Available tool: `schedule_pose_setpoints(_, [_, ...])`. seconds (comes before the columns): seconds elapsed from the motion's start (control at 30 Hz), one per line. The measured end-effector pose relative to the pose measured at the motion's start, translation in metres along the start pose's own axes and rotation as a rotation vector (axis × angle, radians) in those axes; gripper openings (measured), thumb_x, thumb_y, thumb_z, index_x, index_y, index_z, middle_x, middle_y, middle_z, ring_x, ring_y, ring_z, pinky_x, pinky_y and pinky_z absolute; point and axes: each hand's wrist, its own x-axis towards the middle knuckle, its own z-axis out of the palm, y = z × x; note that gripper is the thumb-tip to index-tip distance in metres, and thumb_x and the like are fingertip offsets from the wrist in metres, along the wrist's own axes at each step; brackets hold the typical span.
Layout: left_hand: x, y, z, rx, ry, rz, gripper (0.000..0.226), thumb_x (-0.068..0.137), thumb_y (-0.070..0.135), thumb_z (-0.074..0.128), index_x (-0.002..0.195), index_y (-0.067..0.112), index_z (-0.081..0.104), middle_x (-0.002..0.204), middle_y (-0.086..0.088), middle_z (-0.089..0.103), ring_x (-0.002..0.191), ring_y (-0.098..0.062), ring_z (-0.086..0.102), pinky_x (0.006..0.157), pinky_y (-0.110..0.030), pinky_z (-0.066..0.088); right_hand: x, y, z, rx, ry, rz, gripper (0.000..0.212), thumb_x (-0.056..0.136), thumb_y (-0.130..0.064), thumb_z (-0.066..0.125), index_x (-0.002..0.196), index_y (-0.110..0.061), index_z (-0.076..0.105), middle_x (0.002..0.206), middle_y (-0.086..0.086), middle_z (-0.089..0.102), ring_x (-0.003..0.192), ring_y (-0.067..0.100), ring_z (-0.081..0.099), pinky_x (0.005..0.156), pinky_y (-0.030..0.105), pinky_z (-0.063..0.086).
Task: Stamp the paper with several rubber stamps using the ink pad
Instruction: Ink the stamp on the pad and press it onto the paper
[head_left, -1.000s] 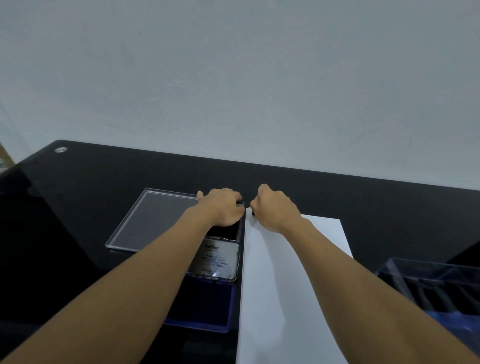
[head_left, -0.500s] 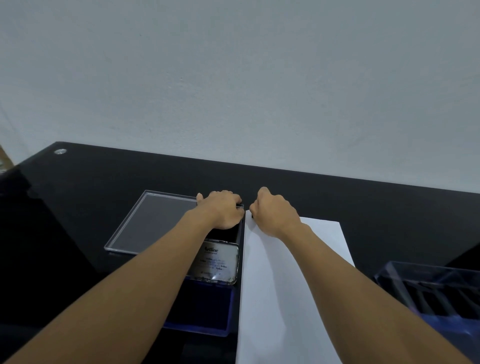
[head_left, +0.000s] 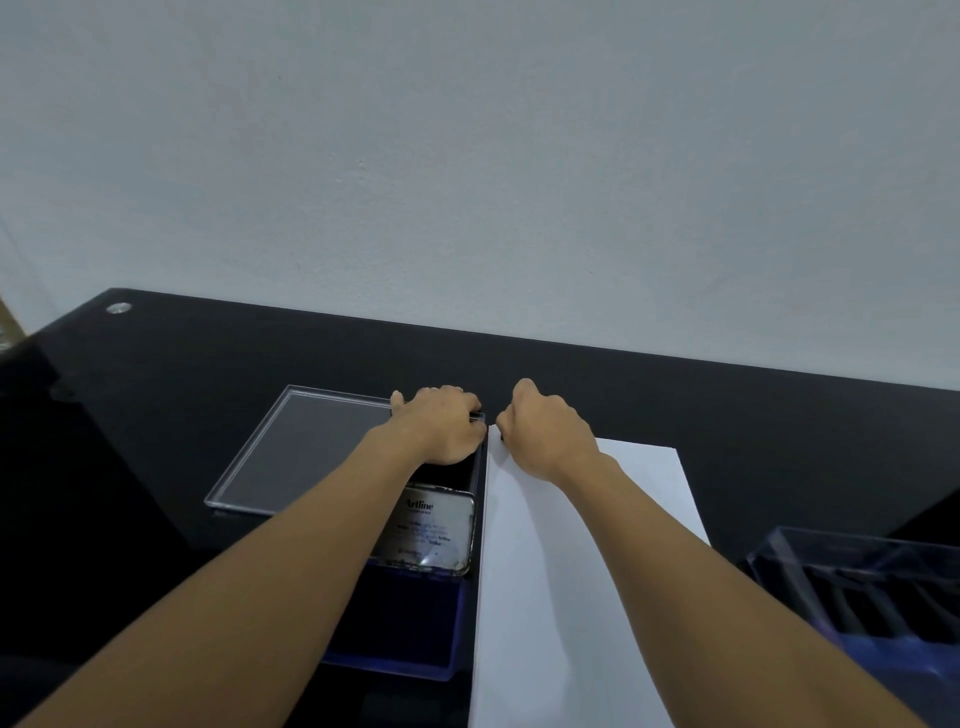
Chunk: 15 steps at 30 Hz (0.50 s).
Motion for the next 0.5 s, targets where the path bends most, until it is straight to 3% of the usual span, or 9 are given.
schedule_pose_setpoints(0.17, [0.001, 0.000, 0.001, 0.000, 0.005, 0.002, 0.044, 0.103, 0.043, 0.040, 0.143, 0.026, 0.049, 0.153, 0.000, 0.042, 0.138, -0.030, 0.039, 0.115, -0.066, 0.014, -0.002, -0.001, -0.001, -0.002, 0.013, 0.008, 0.017, 0.103, -0.024, 0.038, 0.089, -0.014, 0.036, 0.069, 0.001, 0.046, 0.056, 0.016, 0.039, 0.050, 0.030, 0.029])
schedule_pose_setpoints(0.5, [-0.005, 0.001, -0.003, -0.098, 0.078, -0.008, 0.043, 0.101, 0.037, 0.048, 0.141, 0.022, 0.051, 0.145, 0.000, 0.050, 0.133, -0.026, 0.043, 0.117, -0.064, 0.015, 0.003, -0.002, -0.012, 0.005, -0.070, 0.017, 0.018, 0.102, -0.032, 0.040, 0.098, -0.014, 0.044, 0.086, 0.004, 0.056, 0.070, 0.019, 0.053, 0.063, 0.035, 0.044])
